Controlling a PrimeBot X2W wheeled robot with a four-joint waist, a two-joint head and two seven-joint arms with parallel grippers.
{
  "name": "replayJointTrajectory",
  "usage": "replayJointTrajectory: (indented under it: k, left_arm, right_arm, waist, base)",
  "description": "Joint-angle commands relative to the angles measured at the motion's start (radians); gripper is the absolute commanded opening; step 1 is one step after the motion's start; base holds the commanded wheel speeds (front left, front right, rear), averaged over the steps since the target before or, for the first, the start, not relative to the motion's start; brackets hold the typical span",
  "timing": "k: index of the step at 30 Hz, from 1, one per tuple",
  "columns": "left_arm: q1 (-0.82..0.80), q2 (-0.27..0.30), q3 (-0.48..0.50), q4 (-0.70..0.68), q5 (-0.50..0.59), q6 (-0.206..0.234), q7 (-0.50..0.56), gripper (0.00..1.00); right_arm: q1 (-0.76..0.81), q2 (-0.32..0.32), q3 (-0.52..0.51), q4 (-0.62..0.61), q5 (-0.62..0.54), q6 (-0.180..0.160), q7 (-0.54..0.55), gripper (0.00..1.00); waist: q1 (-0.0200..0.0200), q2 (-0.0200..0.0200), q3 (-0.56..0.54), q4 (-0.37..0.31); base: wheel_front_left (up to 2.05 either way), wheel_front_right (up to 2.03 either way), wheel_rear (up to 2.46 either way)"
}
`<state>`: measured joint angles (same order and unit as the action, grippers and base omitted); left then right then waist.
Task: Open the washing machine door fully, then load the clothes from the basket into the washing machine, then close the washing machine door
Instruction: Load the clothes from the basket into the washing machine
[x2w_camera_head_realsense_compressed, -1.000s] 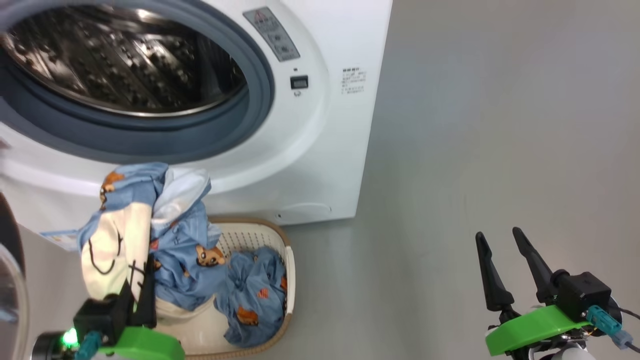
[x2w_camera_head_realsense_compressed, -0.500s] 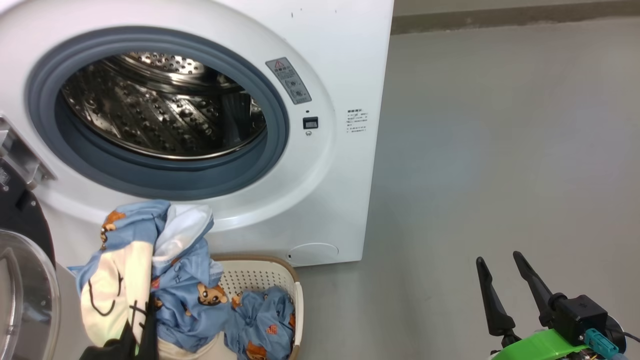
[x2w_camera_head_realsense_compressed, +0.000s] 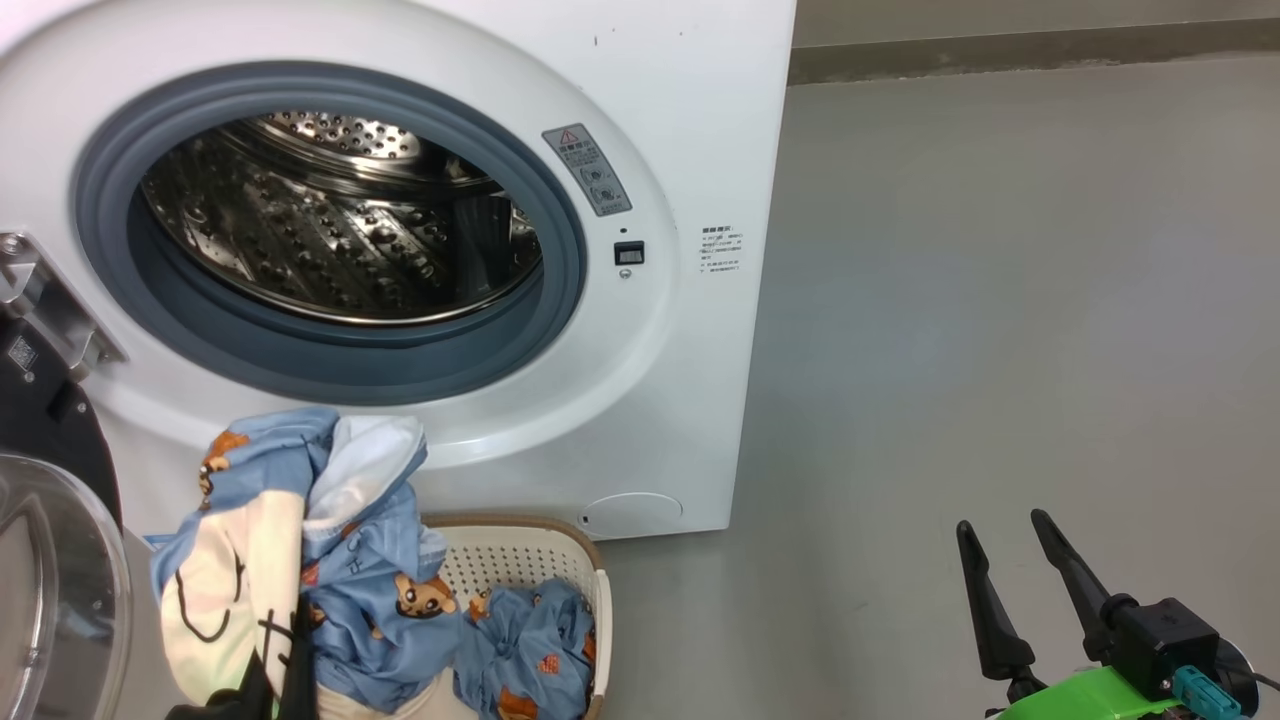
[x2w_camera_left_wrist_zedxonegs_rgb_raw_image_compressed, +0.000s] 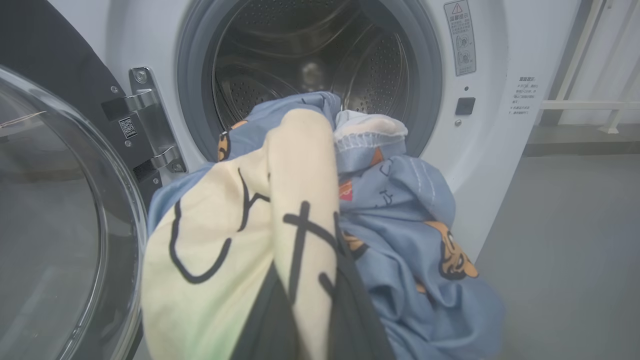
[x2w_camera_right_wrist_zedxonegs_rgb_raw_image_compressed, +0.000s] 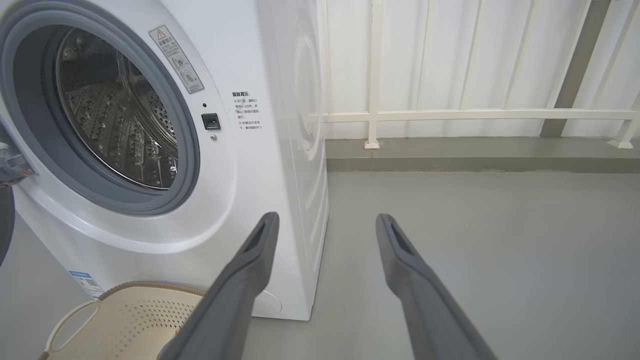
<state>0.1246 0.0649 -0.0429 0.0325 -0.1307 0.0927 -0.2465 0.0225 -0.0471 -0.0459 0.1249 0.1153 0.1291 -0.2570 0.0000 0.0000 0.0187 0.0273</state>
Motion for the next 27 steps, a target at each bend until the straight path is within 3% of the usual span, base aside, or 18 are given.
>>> replayJointTrajectory:
  k: [1,13,27]
  left_arm:
    - [-0.018,0.005,0.032,-0.033,-0.005,0.007,-0.01,0.0]
    - [-0.048,0.009,0.036,-0.017,-0.029,0.001,-0.012,0.0]
    - [-0.298,0.045,0.063,0.049,-0.034,-0.027,-0.015,0.0]
  right_arm:
    - [-0.018,-0.003,0.022,-0.027,-0.011,0.002,-0.005,1.0]
    - [-0.028,-0.003,0.026,-0.025,0.006,0.002,-0.005,1.0]
    - [-0.114,-0.003,0.047,-0.05,0.009,0.002,-0.005,1.0]
  waist:
    - [0.0,0.0,0.0,0.0]
    - [0.0,0.0,0.051,-0.002]
    - [0.0,0.0,0.278,-0.045]
  base:
    - [0.0,0.0,0.0]
    - [0.0,0.0,0.0]
    - [0.0,0.0,0.0]
